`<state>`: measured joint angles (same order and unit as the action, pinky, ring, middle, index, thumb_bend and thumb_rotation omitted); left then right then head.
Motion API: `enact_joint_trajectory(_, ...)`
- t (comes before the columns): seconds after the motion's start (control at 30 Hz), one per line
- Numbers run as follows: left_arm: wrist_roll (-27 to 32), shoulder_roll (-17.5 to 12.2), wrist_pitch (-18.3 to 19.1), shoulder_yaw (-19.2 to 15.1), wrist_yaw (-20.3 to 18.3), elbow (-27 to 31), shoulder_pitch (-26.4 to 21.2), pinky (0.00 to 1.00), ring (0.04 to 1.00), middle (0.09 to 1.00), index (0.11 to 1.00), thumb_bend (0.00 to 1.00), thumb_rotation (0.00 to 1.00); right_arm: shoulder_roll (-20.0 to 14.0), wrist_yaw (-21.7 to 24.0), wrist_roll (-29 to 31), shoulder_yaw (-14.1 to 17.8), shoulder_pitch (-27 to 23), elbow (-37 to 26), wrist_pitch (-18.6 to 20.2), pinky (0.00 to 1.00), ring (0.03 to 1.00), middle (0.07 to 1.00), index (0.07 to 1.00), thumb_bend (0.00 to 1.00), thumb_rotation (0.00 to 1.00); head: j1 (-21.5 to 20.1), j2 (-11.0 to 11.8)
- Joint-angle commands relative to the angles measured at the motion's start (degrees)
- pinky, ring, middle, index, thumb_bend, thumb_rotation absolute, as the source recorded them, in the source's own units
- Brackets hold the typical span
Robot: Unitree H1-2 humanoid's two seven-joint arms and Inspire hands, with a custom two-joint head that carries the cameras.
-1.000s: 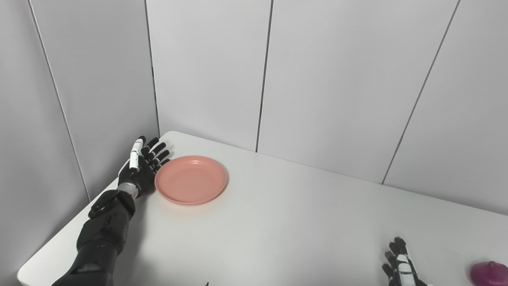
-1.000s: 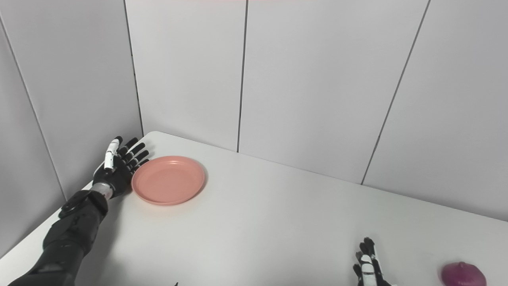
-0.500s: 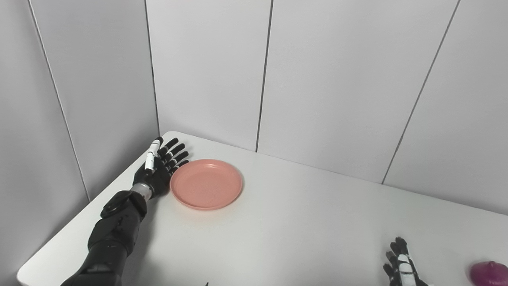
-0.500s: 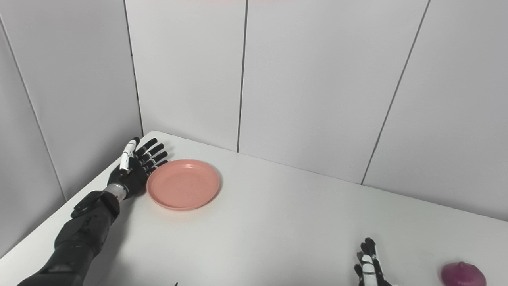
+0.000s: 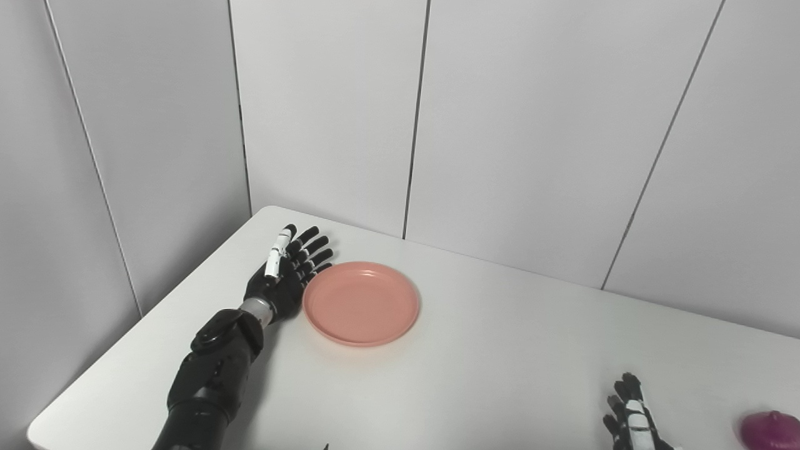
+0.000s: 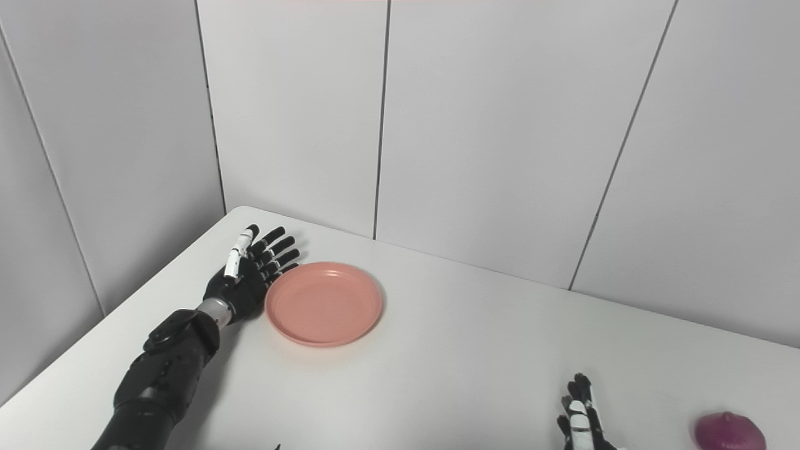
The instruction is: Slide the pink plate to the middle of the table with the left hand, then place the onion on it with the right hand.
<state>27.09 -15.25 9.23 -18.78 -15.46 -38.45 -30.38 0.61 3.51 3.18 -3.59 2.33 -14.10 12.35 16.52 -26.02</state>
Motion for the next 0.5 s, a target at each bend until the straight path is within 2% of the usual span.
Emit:
enact_joint_trajectory(0.0,-1.01,1.03,0.18,0.99,0.85,0.96,-0.32,0.93,0.926,0.928,0.905,0.32,1.0,0.3,-0.06,-0.31,-0.22,-1.08,-1.49,-1.6,1.0,1.0,1.0,1.0,0.06,1.0,-0.14,-0.2)
enact_joint_trajectory(0.3,-0.35,6.64,0.27,1.73,2.89,6.33,2.38,0.99,0.961,0.958,0.937,0.31,1.0,0.55,-0.27,-0.28,-0.18,-1.09,-1.15,-1.92,1.0,1.0,1.0,1.0,0.07,1.0,-0.72,-0.79)
enact_joint_trajectory(0.47,-1.41,8.42,-0.46,3.01,3.24,7.66,3.59,0.96,0.938,0.939,0.915,0.34,1.0,0.32,-0.07,-0.24,-0.34,-1.03,-1.19,-2.18,1.0,1.0,1.0,1.0,0.09,1.0,-1.25,-1.24)
